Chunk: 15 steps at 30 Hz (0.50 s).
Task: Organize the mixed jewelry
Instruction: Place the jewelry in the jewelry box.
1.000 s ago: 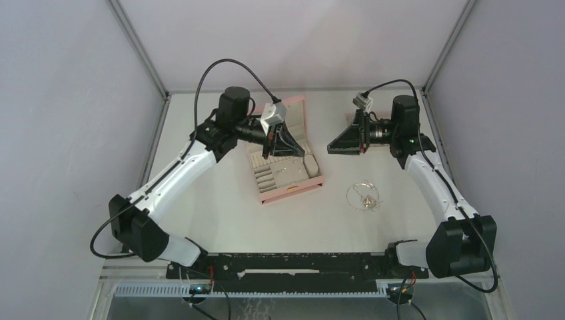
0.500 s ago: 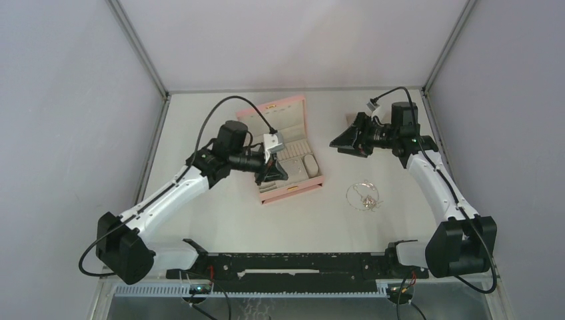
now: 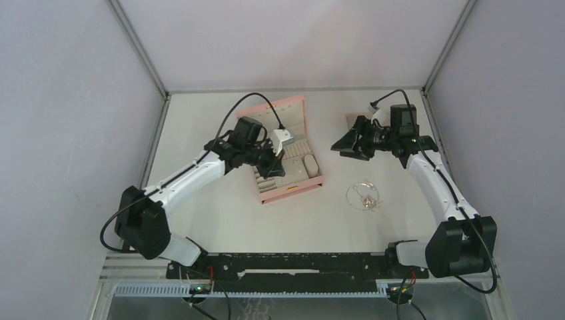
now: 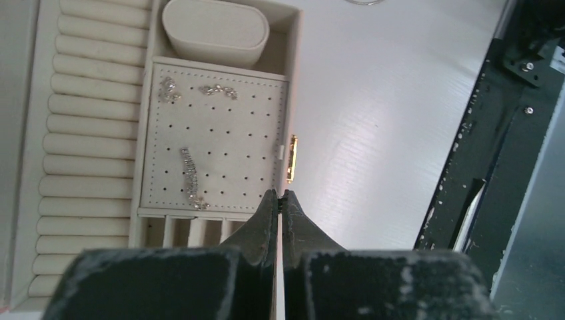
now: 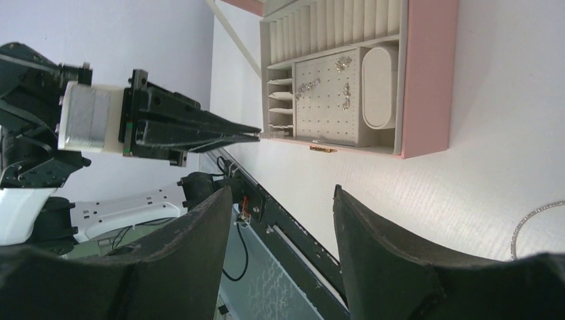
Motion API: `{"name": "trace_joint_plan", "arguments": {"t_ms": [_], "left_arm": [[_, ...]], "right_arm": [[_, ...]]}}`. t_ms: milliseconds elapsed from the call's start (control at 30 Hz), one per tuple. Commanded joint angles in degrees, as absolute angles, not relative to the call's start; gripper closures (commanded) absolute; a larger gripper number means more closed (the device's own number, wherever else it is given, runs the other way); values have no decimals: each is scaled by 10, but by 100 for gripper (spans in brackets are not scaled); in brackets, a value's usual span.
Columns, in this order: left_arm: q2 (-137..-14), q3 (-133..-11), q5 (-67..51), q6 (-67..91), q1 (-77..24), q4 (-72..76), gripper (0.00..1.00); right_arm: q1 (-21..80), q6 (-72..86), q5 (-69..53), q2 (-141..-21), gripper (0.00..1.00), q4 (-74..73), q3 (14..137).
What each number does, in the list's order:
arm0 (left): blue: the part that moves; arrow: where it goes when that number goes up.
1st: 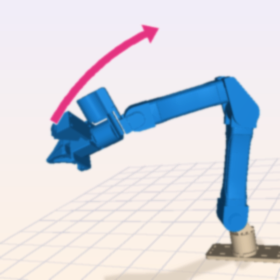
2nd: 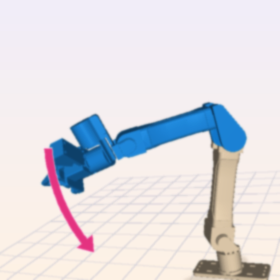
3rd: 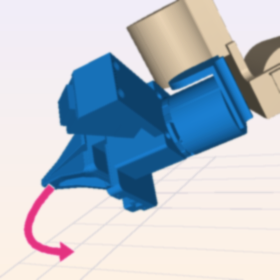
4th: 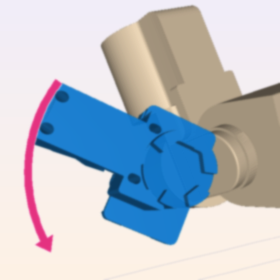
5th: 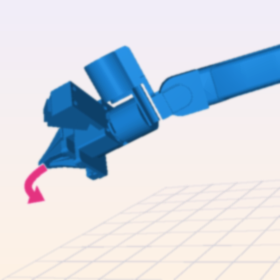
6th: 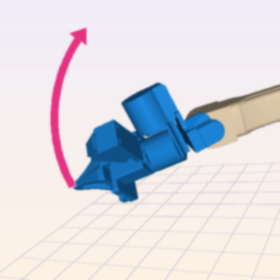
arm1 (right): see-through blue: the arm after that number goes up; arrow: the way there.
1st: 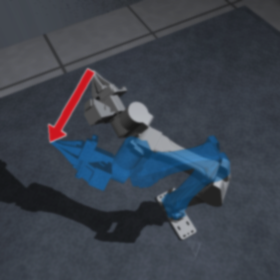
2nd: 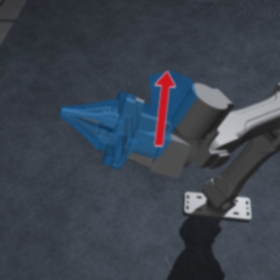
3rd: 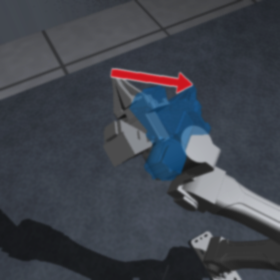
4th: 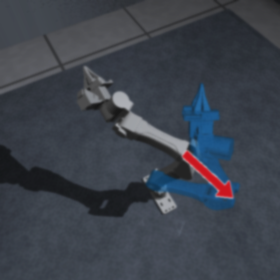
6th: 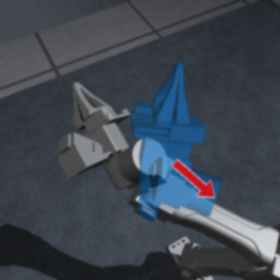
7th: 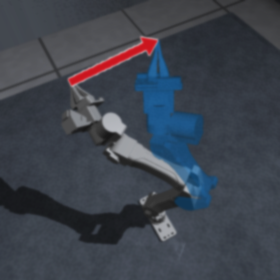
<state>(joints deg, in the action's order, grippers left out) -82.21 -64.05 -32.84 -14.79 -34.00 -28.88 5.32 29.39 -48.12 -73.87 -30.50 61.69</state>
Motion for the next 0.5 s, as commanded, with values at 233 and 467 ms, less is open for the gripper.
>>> {"name": "trace_joint_plan", "arguments": {"t_ms": [233,467], "left_arm": [[-904,-746,-282,-116,-338,-375,100],[-961,-802,-283,-83,-338,-411,100]], "right_arm": [[52,263,-473,-729,34,-322,646],[51,255,-472,-730,34,-330,646]]}}
